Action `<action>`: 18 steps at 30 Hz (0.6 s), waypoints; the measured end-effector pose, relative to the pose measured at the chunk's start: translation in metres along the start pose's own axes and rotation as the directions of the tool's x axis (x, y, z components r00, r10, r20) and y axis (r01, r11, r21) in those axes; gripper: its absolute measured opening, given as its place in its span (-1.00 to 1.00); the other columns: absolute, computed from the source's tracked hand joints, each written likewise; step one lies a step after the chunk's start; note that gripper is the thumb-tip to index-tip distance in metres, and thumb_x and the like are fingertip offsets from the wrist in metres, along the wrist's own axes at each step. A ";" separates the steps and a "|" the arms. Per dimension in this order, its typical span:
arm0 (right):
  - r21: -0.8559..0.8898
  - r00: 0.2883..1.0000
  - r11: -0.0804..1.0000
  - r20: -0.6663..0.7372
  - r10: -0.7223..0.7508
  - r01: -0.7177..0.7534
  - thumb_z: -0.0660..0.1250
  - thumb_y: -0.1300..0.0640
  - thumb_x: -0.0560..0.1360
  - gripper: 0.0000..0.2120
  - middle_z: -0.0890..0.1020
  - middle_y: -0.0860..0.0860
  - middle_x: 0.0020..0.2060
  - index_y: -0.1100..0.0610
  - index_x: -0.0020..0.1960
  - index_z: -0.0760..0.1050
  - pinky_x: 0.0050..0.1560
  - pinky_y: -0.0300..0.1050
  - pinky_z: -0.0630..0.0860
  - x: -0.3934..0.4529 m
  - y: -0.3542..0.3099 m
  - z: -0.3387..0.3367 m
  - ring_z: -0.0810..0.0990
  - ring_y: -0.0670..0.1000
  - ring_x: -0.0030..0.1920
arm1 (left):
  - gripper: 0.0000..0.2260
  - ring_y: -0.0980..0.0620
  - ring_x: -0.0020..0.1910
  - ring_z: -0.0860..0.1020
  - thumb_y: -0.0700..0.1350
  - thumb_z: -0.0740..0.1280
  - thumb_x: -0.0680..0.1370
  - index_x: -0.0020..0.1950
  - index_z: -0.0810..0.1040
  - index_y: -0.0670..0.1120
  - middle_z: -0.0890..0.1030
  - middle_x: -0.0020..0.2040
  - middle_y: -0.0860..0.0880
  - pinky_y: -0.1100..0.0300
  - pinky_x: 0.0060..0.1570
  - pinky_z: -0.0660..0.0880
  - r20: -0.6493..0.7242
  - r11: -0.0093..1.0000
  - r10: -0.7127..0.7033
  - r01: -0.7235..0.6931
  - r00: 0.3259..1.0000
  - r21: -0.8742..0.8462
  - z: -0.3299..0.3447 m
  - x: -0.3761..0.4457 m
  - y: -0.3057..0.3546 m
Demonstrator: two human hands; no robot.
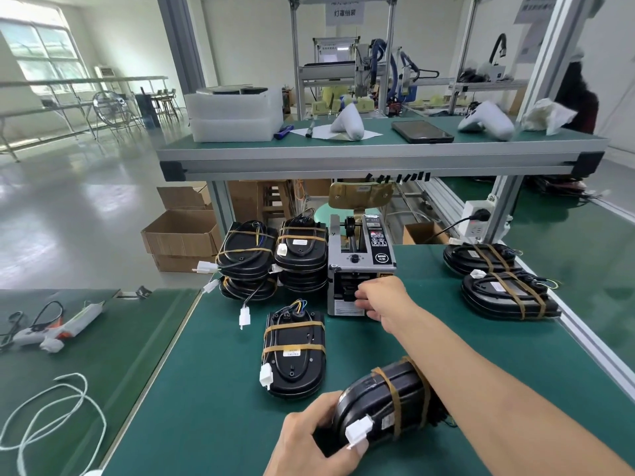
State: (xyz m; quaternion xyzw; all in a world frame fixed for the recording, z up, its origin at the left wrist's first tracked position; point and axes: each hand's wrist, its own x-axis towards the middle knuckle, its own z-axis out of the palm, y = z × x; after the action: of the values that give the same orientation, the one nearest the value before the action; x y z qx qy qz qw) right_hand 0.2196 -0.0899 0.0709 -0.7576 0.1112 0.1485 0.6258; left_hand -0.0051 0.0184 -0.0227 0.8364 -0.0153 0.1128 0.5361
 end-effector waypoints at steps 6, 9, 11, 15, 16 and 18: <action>0.154 0.992 0.986 -0.097 0.080 -0.065 0.35 0.33 0.56 -0.91 0.71 0.15 -0.08 0.20 -0.10 0.52 -0.41 -0.20 0.38 0.007 -0.001 0.012 0.66 0.06 -0.31 | -0.56 0.08 -0.11 0.72 0.01 0.54 0.44 0.30 0.61 0.25 0.76 -0.13 0.07 0.40 -0.05 0.53 0.015 1.000 0.000 0.001 1.000 -0.025 -0.001 0.000 0.003; 0.185 0.987 0.979 -0.118 0.108 -0.085 0.37 0.34 0.55 -0.97 0.72 0.15 -0.11 0.24 -0.02 0.55 -0.40 -0.17 0.38 0.007 -0.001 0.015 0.66 0.05 -0.35 | -0.56 0.11 -0.12 0.72 0.02 0.54 0.45 0.30 0.61 0.26 0.76 -0.13 0.08 0.42 -0.06 0.51 0.016 0.999 -0.002 0.003 1.000 -0.035 -0.002 0.000 0.005; 0.200 0.988 0.976 -0.104 0.113 -0.090 0.37 0.32 0.56 -0.92 0.74 0.14 -0.09 0.24 0.05 0.55 -0.36 -0.16 0.38 0.007 -0.001 0.015 0.66 0.02 -0.37 | -0.56 0.12 -0.12 0.72 0.03 0.54 0.45 0.30 0.61 0.28 0.76 -0.13 0.10 0.44 -0.06 0.50 0.015 1.000 -0.002 0.003 1.000 -0.028 -0.002 -0.001 0.006; 0.210 0.990 0.971 -0.058 0.125 -0.110 0.39 0.25 0.57 -0.91 0.75 0.08 -0.12 0.19 0.06 0.56 -0.35 -0.20 0.39 0.006 0.000 0.007 0.64 -0.07 -0.46 | -0.56 0.08 -0.07 0.73 0.02 0.54 0.45 0.31 0.60 0.26 0.76 -0.10 0.09 0.38 -0.03 0.56 0.019 1.000 0.002 -0.002 1.000 -0.017 -0.002 -0.001 0.004; 0.213 0.992 0.971 -0.044 0.117 -0.105 0.41 0.22 0.56 -0.93 0.73 0.05 -0.16 0.18 0.03 0.57 -0.34 -0.21 0.41 0.004 -0.001 0.003 0.63 -0.08 -0.47 | -0.56 0.08 -0.07 0.73 0.01 0.54 0.45 0.31 0.61 0.25 0.76 -0.10 0.09 0.36 -0.02 0.57 0.018 1.000 0.004 -0.003 1.000 -0.017 -0.001 -0.001 0.004; 0.195 0.998 0.979 -0.021 0.062 -0.057 0.48 0.14 0.54 -0.89 0.68 0.00 -0.29 0.17 -0.04 0.61 -0.31 -0.20 0.46 -0.001 -0.002 -0.008 0.59 -0.09 -0.46 | -0.56 0.08 -0.08 0.73 0.00 0.54 0.45 0.32 0.61 0.23 0.77 -0.09 0.08 0.35 -0.02 0.58 0.017 1.000 0.006 -0.005 1.000 -0.019 -0.001 -0.001 0.003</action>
State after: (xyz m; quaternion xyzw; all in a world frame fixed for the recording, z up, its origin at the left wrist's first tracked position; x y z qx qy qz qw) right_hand 0.2198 -0.0973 0.0750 -0.6911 0.1561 0.1454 0.6905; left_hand -0.0067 0.0176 -0.0202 0.8322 -0.0232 0.1068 0.5436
